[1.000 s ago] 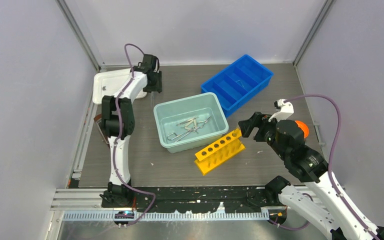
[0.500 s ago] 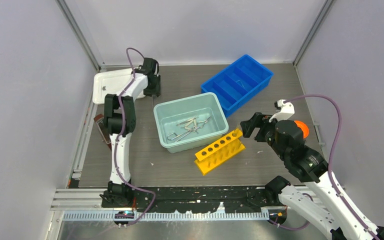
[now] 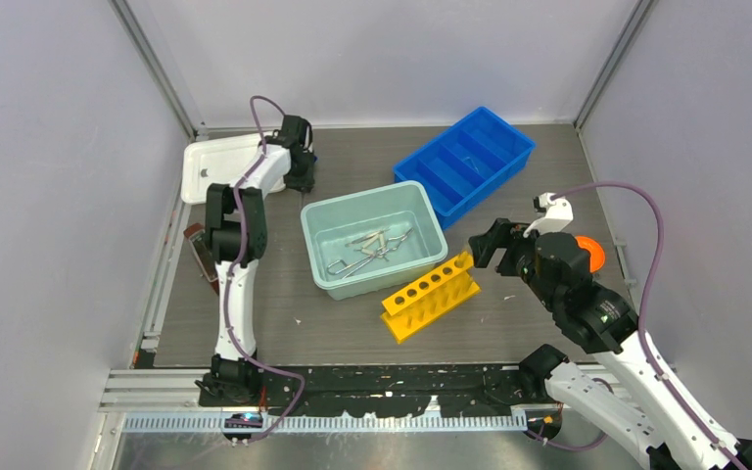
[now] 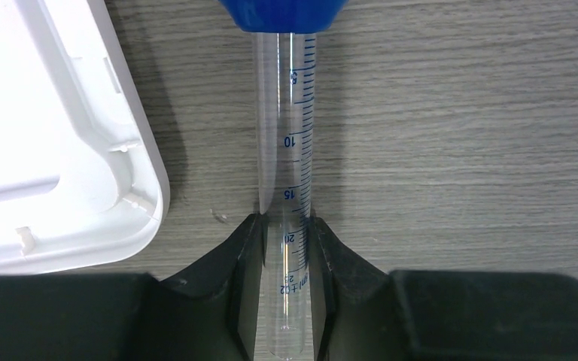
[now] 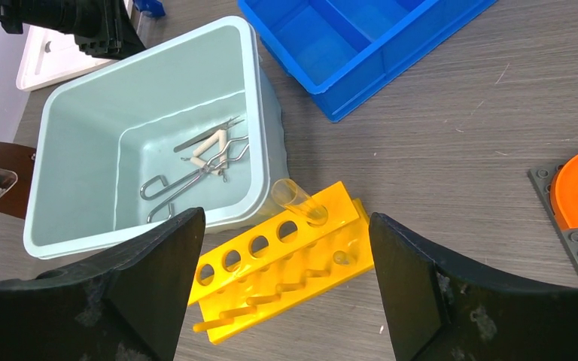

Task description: Organize the chemistry lab equipment

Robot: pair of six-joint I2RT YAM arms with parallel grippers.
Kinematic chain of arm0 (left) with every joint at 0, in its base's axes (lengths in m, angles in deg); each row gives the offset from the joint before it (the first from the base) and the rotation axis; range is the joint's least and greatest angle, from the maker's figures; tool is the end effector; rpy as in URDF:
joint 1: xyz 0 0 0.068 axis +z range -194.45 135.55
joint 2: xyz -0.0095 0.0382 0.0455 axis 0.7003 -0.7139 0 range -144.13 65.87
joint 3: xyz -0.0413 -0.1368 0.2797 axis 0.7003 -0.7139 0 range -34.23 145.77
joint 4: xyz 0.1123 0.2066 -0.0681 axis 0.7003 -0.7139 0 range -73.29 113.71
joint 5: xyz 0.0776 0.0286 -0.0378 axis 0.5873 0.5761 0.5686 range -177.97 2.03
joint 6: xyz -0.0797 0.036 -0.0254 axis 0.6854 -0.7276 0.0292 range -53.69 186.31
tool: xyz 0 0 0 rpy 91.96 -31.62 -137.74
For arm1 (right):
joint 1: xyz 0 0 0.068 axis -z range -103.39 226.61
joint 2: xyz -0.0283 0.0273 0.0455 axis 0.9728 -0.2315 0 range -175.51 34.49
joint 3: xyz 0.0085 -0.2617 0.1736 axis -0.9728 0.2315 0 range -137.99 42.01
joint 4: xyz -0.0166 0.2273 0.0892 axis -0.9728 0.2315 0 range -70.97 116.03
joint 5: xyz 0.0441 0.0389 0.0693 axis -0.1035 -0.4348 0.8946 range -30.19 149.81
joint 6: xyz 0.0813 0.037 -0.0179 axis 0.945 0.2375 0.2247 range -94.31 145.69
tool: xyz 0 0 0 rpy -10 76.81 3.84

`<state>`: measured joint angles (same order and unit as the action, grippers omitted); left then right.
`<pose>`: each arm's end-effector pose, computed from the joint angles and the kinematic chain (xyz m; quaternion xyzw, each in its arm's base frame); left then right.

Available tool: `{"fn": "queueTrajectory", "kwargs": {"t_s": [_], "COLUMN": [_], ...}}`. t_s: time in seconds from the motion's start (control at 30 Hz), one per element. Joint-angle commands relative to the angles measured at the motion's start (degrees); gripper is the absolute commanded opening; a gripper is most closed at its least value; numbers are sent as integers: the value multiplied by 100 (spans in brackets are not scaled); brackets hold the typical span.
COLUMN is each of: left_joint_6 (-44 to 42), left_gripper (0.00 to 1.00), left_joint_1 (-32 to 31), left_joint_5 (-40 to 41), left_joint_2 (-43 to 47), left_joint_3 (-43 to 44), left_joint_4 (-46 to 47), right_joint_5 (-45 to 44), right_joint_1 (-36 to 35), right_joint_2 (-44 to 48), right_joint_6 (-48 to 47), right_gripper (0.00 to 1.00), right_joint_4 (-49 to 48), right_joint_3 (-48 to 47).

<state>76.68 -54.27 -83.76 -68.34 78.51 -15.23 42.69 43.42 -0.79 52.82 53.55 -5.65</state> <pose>0.5368 -0.0867 0.1708 -0.0141 0.9661 -0.0098 0.2575 0.1132 0.0452 0.3406 0.0396 0.8238 0.1705 0.5393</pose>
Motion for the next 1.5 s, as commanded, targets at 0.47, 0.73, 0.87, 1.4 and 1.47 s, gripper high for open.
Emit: {"fn": "queueTrajectory", "kwargs": {"t_s": [0.47, 0.73, 0.87, 1.4, 1.47], "left_joint_6": [447, 511, 604, 277, 228], "left_gripper": [14, 14, 13, 13, 13], "left_joint_1": [16, -34, -75, -1316, -1398], "left_joint_5": [-1159, -2023, -2777, -4423, -4490], "left_joint_2": [2221, 3482, 4137, 6732, 6952], "left_joint_3": [-652, -1466, -1966, -4129, -4367], "left_joint_4": [617, 819, 879, 1323, 1451], "right_joint_5": [207, 666, 1489, 2531, 2704], "right_joint_1": [24, 24, 23, 24, 23], "right_joint_2": [-164, -437, -566, -2043, -2275], "right_joint_6": [146, 347, 108, 1704, 1879], "right_gripper": [85, 85, 85, 92, 93], "right_joint_4": [-603, -874, -1499, -2342, -2417], "right_joint_3": [-220, -472, -505, -1800, -1955]}}
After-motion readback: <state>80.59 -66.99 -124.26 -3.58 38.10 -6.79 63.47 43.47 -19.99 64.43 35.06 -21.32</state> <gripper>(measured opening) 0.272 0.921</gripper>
